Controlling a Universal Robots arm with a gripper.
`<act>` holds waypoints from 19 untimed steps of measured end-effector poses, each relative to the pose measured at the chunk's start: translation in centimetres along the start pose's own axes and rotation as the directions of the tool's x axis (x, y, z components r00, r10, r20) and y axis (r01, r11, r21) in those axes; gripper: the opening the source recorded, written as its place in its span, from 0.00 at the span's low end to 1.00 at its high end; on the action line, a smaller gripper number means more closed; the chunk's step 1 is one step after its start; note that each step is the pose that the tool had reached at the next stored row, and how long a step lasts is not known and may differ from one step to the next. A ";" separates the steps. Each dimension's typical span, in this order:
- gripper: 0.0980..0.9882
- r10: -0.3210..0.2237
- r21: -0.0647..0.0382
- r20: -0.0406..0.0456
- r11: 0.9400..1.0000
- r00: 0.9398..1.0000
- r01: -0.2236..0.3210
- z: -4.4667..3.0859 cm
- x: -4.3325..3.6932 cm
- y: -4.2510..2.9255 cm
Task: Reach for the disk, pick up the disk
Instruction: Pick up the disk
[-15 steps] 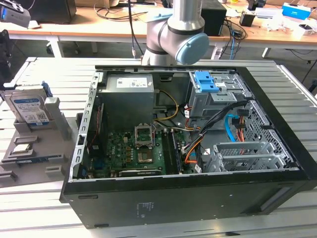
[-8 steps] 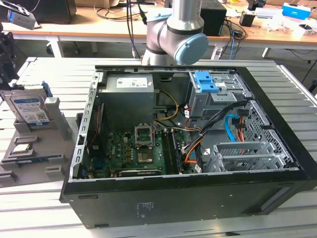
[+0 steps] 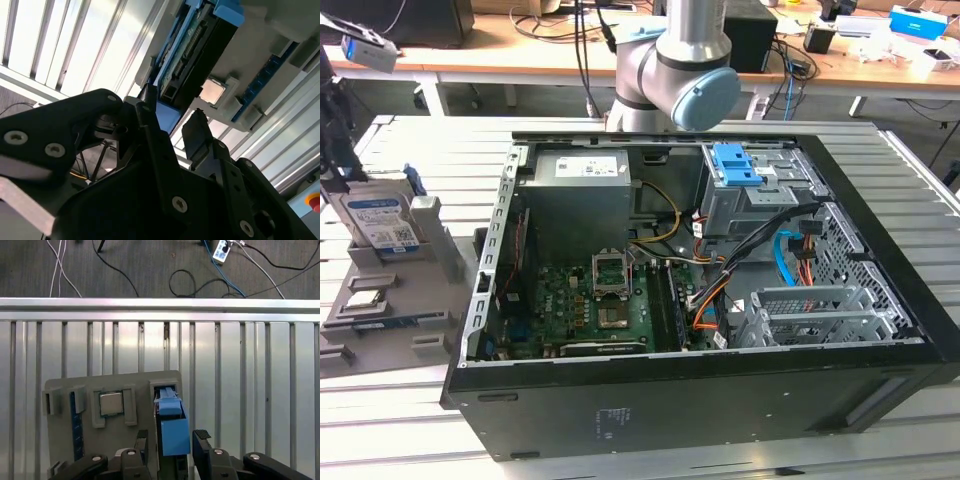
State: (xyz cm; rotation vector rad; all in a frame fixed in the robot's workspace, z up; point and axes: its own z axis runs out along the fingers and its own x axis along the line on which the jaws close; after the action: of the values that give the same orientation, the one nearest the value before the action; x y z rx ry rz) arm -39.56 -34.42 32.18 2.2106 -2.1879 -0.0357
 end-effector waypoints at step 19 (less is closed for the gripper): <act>0.43 -0.021 0.036 -0.004 0.999 1.000 0.021 3.02 -0.01 -0.17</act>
State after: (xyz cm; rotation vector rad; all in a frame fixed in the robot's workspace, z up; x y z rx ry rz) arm -39.50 -34.42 29.16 2.2501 -2.1811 0.0065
